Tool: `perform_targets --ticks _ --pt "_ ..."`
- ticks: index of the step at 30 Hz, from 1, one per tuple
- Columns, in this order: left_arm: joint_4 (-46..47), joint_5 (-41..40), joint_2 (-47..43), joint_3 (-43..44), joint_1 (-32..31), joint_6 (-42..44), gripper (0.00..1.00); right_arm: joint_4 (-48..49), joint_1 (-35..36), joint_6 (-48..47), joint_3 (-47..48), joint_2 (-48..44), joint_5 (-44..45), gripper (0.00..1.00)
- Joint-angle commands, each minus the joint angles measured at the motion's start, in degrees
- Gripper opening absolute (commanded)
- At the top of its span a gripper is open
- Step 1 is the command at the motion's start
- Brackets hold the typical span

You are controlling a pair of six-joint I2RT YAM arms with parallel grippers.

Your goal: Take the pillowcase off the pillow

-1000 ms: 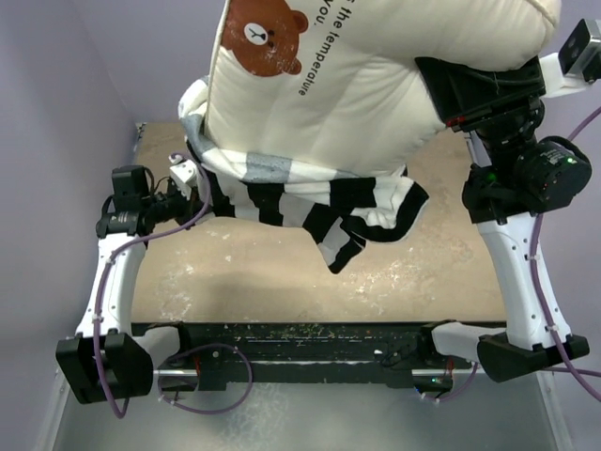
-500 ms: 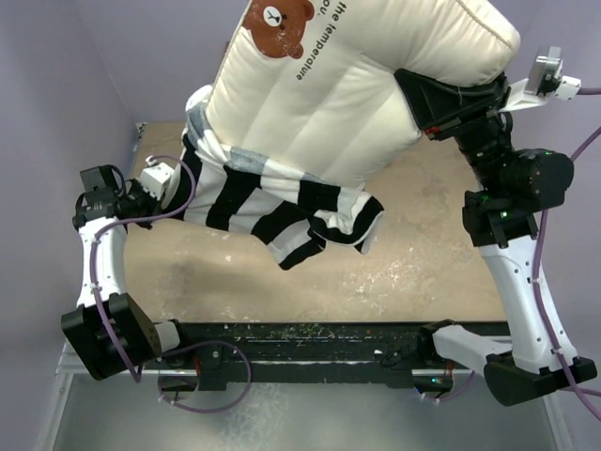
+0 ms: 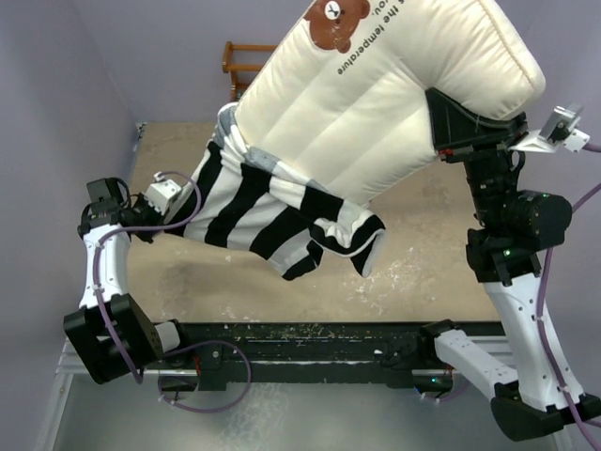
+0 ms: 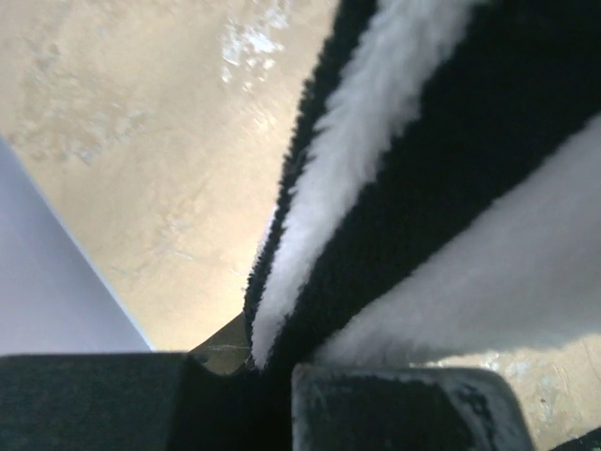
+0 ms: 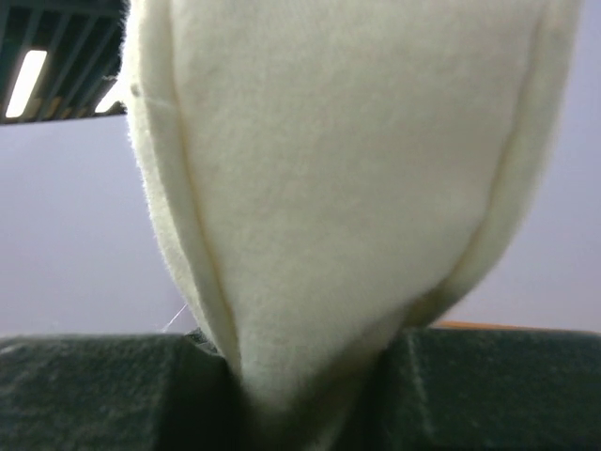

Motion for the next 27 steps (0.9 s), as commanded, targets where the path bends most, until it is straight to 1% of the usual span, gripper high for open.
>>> perform_targets --ticks 1,4,6,10,12,14,16,20,21,22,23,25,27 --pt "1.71 -7.49 -2.37 -3.08 2.75 4.25 0.00 19.65 -1.29 -4.80 2.65 -5.58 17.37 0.00" --pt "2.99 -5.57 -3.98 -2.48 2.75 2.43 0.00 20.07 -1.29 -4.31 2.19 -4.93 17.18 0.00" --pt "4.11 -7.35 -2.92 -2.31 2.75 2.27 0.00 20.83 -1.29 -5.05 2.50 -5.08 18.70 0.00" --pt "2.91 -8.49 0.29 0.94 2.75 1.36 0.00 16.43 -1.29 -7.72 5.91 -4.00 14.22 0.00" --pt "2.48 -6.64 0.21 3.30 2.75 -0.23 0.00 15.66 -1.29 -6.46 5.83 -3.84 13.85 0.00" --pt "-0.09 -2.65 0.01 7.01 2.53 -2.91 0.00 14.96 -1.29 -5.25 5.10 -3.82 13.98 0.00" --pt "-2.99 0.51 0.07 11.72 0.26 -5.88 0.00 11.20 -1.29 -4.54 4.56 -3.58 13.34 0.00" --pt "-4.16 1.63 0.13 18.03 -10.08 -13.88 0.00 10.37 -1.29 2.50 1.67 -2.56 12.20 0.00" --pt "-2.89 1.27 0.61 19.33 -12.20 -16.40 0.00 10.13 -1.33 4.82 0.46 -2.62 11.94 0.00" --pt "-1.02 -0.09 1.80 20.73 -14.67 -19.14 0.00 10.27 -1.30 6.58 -0.68 -2.78 11.73 0.00" --pt "1.78 -2.35 2.95 23.26 -15.86 -21.57 0.00 10.29 -1.29 8.57 -1.85 -2.88 11.30 0.00" --pt "6.73 -5.71 6.09 28.15 -16.85 -24.67 0.00 9.04 -1.29 10.52 -2.52 -2.99 10.77 0.00" --pt "8.27 -7.48 9.82 34.12 -18.28 -25.73 0.00 8.07 -1.27 13.09 -3.71 -3.20 11.43 0.00"
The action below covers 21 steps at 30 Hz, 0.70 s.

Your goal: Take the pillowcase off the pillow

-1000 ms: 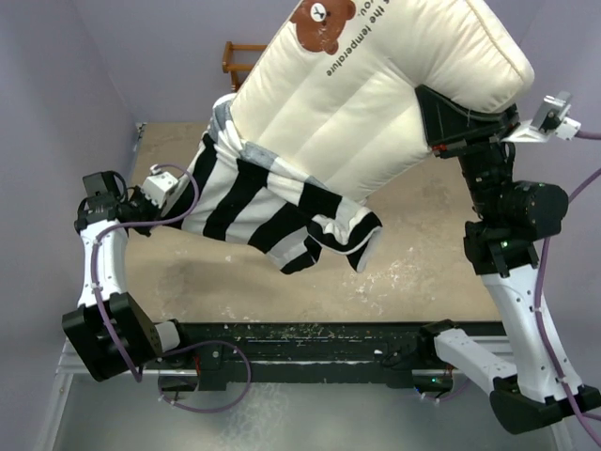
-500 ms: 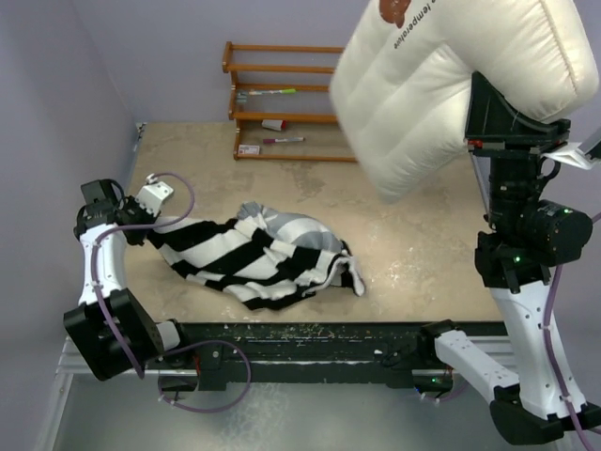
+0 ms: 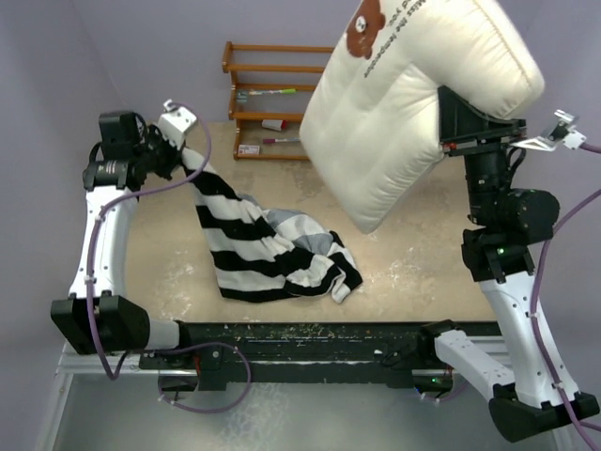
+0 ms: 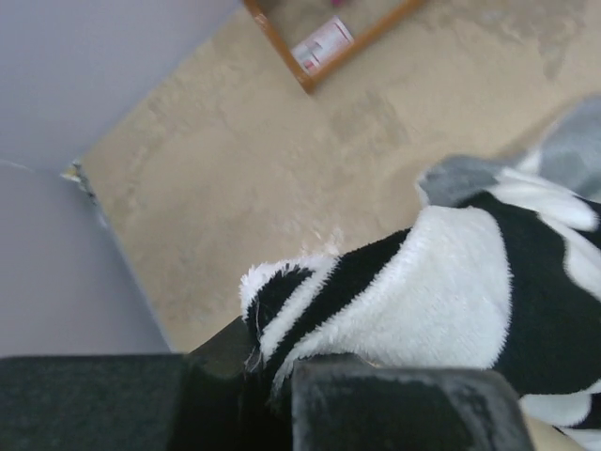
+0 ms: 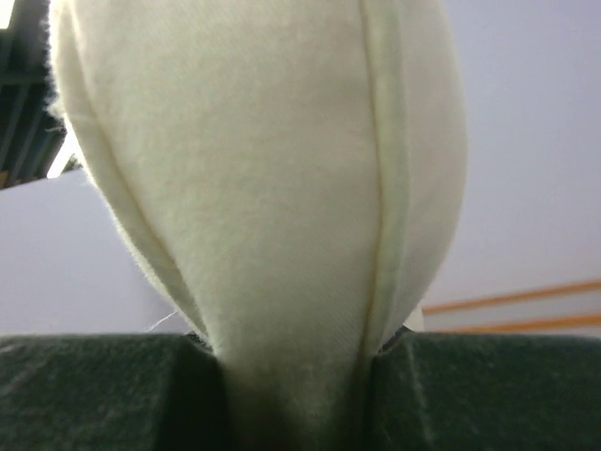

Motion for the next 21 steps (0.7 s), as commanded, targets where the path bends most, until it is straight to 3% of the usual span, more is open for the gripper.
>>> perform_targets --ticks 1,5,8,9,12,13,16,21 --pt "9.08 -5.31 6.92 13.05 -2.28 -8.53 0.00 7.61 0.29 10.41 -0.52 -1.61 0.62 0.00" --pt "5.14 -5.68 13.11 22.54 -6.54 -9.64 0.00 7.62 0.37 14.97 -4.61 -1.77 2.05 0.00" --pt "4.39 -6.31 13.54 22.38 -8.19 -9.47 0.02 8.23 0.37 18.62 -8.75 -1.97 3.05 0.00" --pt "4.80 -6.49 12.75 20.97 -8.23 -8.95 0.18 8.33 0.37 19.35 -9.73 -1.78 2.89 0.00" --pt "7.44 -8.88 9.65 14.81 -8.15 -6.37 0.87 9.05 0.56 21.83 -11.15 -0.40 1.31 0.00" --pt "8.34 -9.61 8.56 12.58 -8.03 -5.68 0.98 9.33 0.98 22.44 -11.22 0.25 0.95 0.00" --pt "6.25 -8.00 7.38 12.85 -6.36 -4.22 1.00 9.24 3.90 21.55 -11.07 1.62 2.01 0.00" --pt "-7.59 5.77 11.98 25.90 2.13 -12.00 1.00 9.91 11.02 20.98 -10.98 3.36 7.38 0.00"
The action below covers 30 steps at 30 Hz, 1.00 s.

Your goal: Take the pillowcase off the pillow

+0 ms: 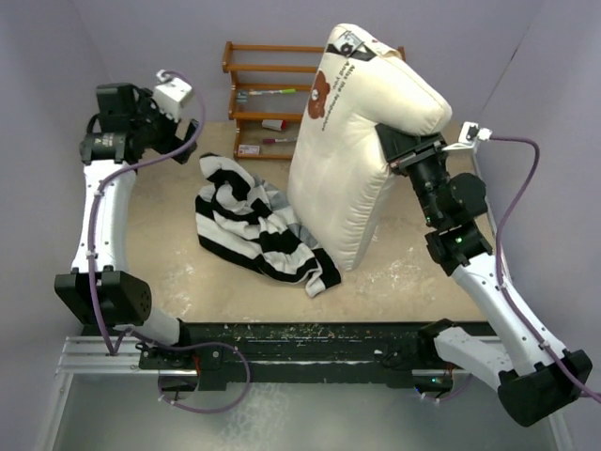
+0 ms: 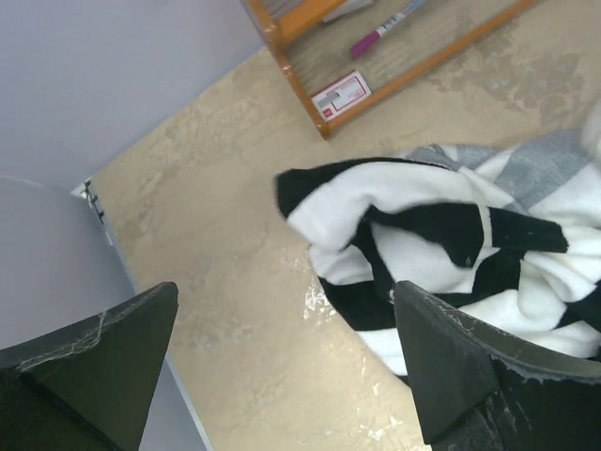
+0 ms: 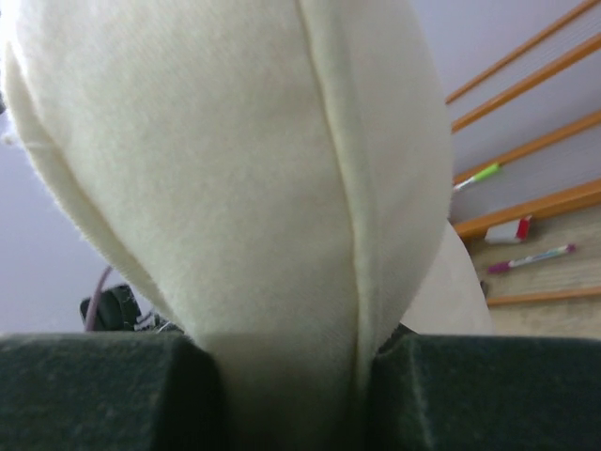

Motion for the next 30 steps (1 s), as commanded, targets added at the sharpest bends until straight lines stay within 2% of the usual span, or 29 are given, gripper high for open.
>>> perform_targets --ticks 1,3,5,8,13,16,17,18,22,23,26,30 --pt "-8.05 10.11 1.01 10.25 6.80 -6.19 1.00 14.66 4.72 6.00 1.49 -1.70 6.19 0.00" --pt "-7.64 10.45 -1.41 5.69 7.40 -7.13 1.00 13.69 4.76 8.51 -2.65 -2.92 11.60 0.00" --pt "-2.47 10.56 -6.69 -4.25 7.42 -8.32 1.00 11.99 4.76 11.67 -8.44 -5.90 18.61 0.00" --pt "6.18 9.99 -13.50 -18.73 7.42 -10.72 1.00 11.57 4.76 11.38 -17.81 -10.37 27.53 0.00" --pt "13.54 8.24 -18.32 -33.22 7.36 -11.38 1.00 4.42 4.71 10.25 -28.07 -14.89 33.40 0.00" --pt "16.47 7.60 -19.46 -37.46 7.34 -10.96 1.00 0.17 4.68 9.76 -32.74 -16.68 34.28 0.00" --pt "16.82 7.55 -19.62 -38.02 7.36 -10.92 1.00 -3.10 4.67 10.17 -33.44 -17.39 34.30 0.05" --pt "17.13 7.43 -19.50 -38.48 7.36 -11.00 1.00 -5.90 4.67 10.31 -34.09 -18.12 33.80 0.17" --pt "18.66 6.25 -19.04 -39.66 7.35 -12.35 1.00 -16.40 4.67 3.78 -33.17 -19.91 27.92 0.93" --pt "18.95 5.82 -19.04 -39.69 7.36 -12.71 1.00 -19.03 4.67 1.45 -31.69 -18.87 26.21 0.99" --pt "20.80 5.52 -19.40 -40.17 7.40 -14.28 0.99 -29.82 4.67 -8.04 -24.44 -11.81 22.77 1.00" --pt "24.76 5.46 -20.94 -42.04 7.36 -17.57 0.99 -34.01 4.67 -17.54 -21.20 -9.21 25.22 1.00"
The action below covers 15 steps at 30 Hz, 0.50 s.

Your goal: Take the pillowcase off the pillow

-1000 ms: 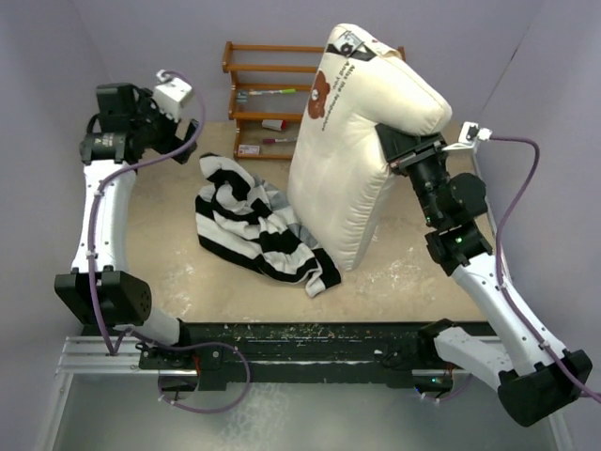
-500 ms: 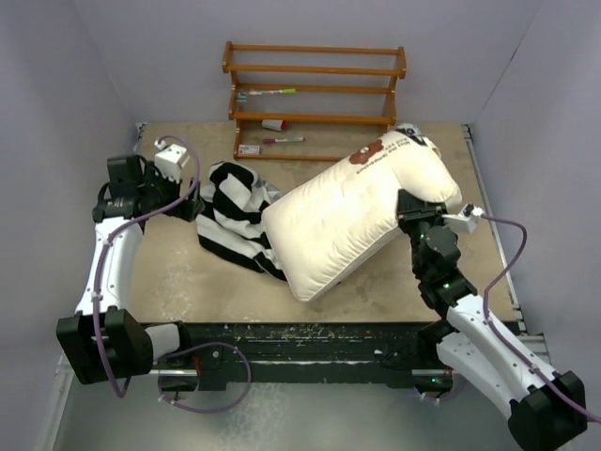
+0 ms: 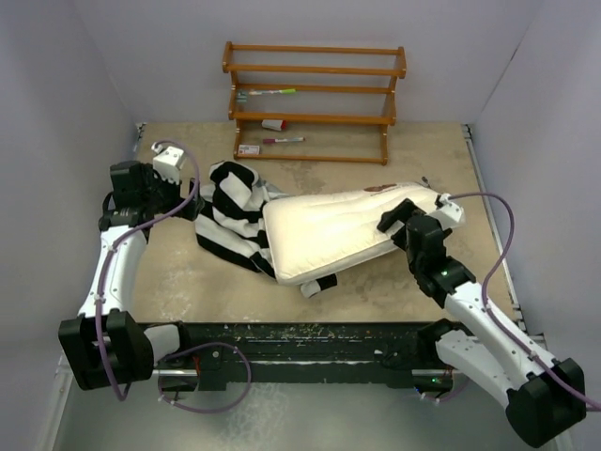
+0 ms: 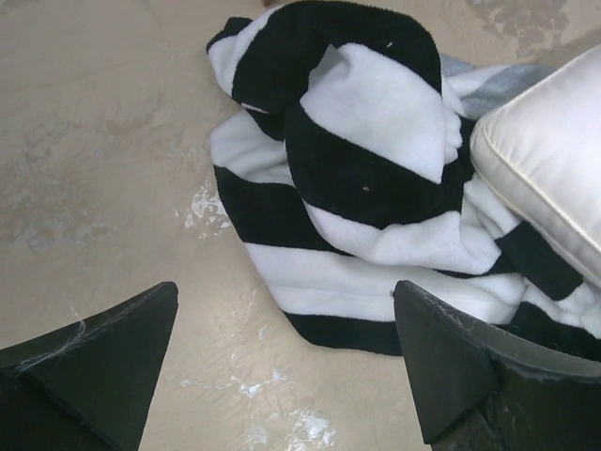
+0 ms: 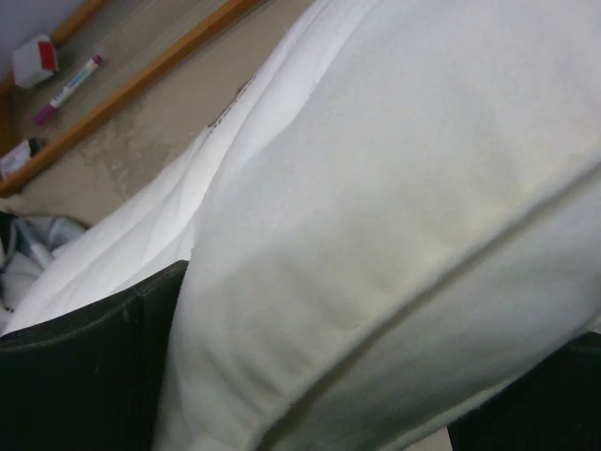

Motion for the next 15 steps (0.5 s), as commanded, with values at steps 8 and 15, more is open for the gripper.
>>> perform_targets --ticks 8,15 --pt "15.48 1.85 -3.00 -8.76 0.06 -8.57 1.00 2.11 0.43 -14.90 -0.20 -10.75 13.79 1.00" --pt "30.00 2.57 -3.94 -20.59 0.02 -12.97 1.00 12.13 0.43 -28.15 -8.41 -17.77 23.99 1.00"
